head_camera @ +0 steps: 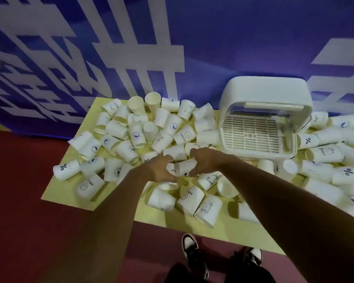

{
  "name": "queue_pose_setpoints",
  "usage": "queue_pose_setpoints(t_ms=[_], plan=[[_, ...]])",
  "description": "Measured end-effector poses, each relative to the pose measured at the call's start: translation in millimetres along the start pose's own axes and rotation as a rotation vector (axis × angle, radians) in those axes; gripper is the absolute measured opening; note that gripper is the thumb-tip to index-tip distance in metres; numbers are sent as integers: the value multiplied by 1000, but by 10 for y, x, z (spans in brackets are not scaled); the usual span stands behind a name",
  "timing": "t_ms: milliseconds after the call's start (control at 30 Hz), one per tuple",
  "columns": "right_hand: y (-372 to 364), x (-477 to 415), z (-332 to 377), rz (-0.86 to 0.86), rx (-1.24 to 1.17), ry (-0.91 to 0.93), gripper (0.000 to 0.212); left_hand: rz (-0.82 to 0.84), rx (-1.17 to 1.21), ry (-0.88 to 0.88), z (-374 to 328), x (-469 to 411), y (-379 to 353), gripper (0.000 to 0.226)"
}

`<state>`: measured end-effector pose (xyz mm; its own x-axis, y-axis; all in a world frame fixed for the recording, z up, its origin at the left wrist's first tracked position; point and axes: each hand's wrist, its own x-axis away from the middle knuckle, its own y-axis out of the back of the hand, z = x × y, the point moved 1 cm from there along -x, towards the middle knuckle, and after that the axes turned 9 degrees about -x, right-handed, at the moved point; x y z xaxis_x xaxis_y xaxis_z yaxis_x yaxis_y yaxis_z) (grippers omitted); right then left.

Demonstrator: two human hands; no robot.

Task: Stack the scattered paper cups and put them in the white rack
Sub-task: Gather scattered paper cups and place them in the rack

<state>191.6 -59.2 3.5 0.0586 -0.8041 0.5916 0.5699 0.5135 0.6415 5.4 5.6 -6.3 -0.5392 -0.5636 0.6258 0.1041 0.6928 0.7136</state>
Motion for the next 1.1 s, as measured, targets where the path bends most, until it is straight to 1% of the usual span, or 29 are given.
queue_pose_setpoints(t_ms=[67,167,333,567,767,933,1000,1100], plan=[[-59,-60,-14,-1,49,-23,70,8,-37,-20,24,-59,-55,91],[-200,-136,-51,-24,151,-39,69,17,-101,-11,104,-148,-186,98],[-382,-273,-87,-146,358,3,61,-30,-130,-59,185,-275,-293,102],[-545,-425,-105,-260,519,-16,46,-41,-169,-55,271,-400,-412,100],[-647,-449,-155,-298,560,-22,54,-73,-154,-67,290,-413,-389,97],[-582,-442,-150,-331,497,13,51,-112,-109,-68,356,-361,-281,93],[-497,-408,-142,-326,466,14,57,-136,-79,-53,381,-333,-221,93],[-356,-355,-123,-317,398,15,67,-147,-50,-2,383,-313,-122,100]])
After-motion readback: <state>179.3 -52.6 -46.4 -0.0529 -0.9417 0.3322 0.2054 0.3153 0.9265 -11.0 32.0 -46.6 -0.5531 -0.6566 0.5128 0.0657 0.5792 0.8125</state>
